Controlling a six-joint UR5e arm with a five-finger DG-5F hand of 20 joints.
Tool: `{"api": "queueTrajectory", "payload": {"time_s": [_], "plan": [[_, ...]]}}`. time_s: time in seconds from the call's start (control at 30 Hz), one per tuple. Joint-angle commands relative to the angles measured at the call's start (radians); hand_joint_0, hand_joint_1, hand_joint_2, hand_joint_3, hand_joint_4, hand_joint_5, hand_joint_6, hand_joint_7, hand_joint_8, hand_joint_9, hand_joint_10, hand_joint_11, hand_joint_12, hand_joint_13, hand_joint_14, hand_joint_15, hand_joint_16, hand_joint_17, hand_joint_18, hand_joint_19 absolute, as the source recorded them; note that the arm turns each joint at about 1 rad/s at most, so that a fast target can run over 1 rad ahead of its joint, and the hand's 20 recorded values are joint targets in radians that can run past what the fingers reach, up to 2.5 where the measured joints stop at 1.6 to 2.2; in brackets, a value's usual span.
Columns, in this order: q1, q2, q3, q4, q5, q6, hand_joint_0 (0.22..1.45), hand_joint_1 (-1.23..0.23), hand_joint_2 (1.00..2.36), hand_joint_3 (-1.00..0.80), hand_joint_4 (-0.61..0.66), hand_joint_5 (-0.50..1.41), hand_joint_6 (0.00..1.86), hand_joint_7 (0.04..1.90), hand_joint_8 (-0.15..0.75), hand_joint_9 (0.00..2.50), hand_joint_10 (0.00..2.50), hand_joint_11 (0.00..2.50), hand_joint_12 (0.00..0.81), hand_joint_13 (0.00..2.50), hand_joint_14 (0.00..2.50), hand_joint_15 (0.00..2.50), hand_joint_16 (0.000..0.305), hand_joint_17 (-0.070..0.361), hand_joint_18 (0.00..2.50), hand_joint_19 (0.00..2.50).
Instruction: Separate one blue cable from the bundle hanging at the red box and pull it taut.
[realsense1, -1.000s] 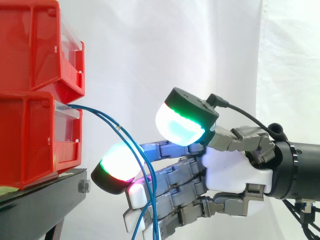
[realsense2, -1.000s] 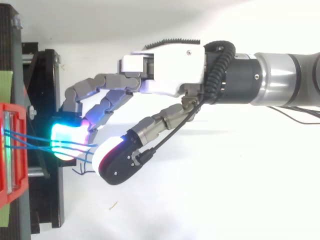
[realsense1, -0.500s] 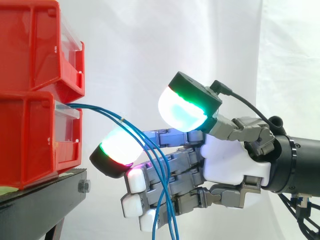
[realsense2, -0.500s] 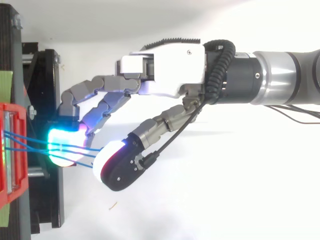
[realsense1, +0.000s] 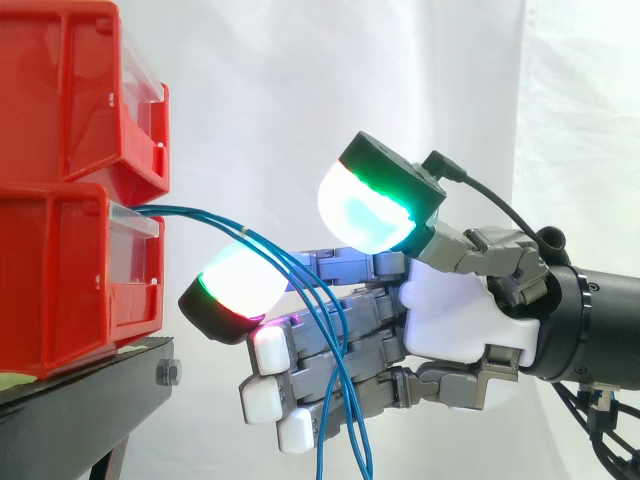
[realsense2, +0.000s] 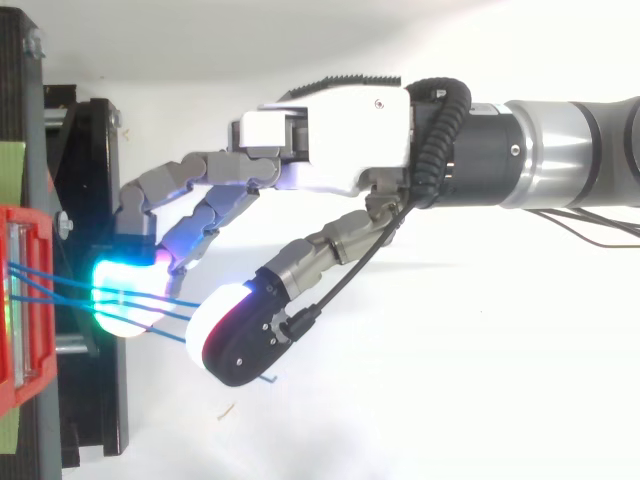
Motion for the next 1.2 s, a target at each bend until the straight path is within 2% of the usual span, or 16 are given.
{"api": "queueTrajectory", "payload": {"time_s": [0.0, 0.33, 0.7, 0.83, 0.93, 1.17], "plan": [[-0.001, 0.000, -0.001, 0.000, -0.001, 0.000, 0.60, -0.63, 1.00, -0.48, 0.29, -0.17, 0.50, 1.01, 0.349, 0.72, 0.01, 0.62, 0.411, 0.71, 0.01, 0.38, 0.051, 0.116, 0.71, 0.46], [-0.006, -0.006, -0.003, 0.003, -0.016, 0.004, 0.63, -0.68, 1.00, -0.45, 0.29, -0.17, 0.50, 1.05, 0.346, 0.74, 0.01, 0.64, 0.406, 0.75, 0.01, 0.40, 0.050, 0.113, 0.74, 0.46], [-0.009, -0.008, -0.003, 0.007, -0.010, 0.004, 0.62, -0.67, 1.00, -0.46, 0.29, -0.17, 0.50, 1.04, 0.345, 0.74, 0.01, 0.64, 0.405, 0.77, 0.01, 0.40, 0.050, 0.113, 0.76, 0.48], [-0.011, -0.042, -0.004, 0.029, -0.010, 0.015, 0.62, -0.67, 1.00, -0.46, 0.29, -0.17, 0.50, 1.03, 0.344, 0.74, 0.01, 0.64, 0.406, 0.76, 0.01, 0.40, 0.051, 0.114, 0.76, 0.47], [-0.006, -0.042, -0.004, 0.047, -0.009, 0.010, 0.61, -0.66, 1.00, -0.46, 0.29, -0.17, 0.50, 1.03, 0.348, 0.74, 0.01, 0.63, 0.407, 0.77, 0.01, 0.40, 0.051, 0.114, 0.76, 0.47], [-0.006, -0.042, 0.003, 0.044, -0.012, 0.010, 0.61, -0.66, 1.00, -0.46, 0.29, -0.17, 0.50, 1.03, 0.347, 0.74, 0.01, 0.64, 0.408, 0.77, 0.01, 0.40, 0.051, 0.114, 0.76, 0.47]]}}
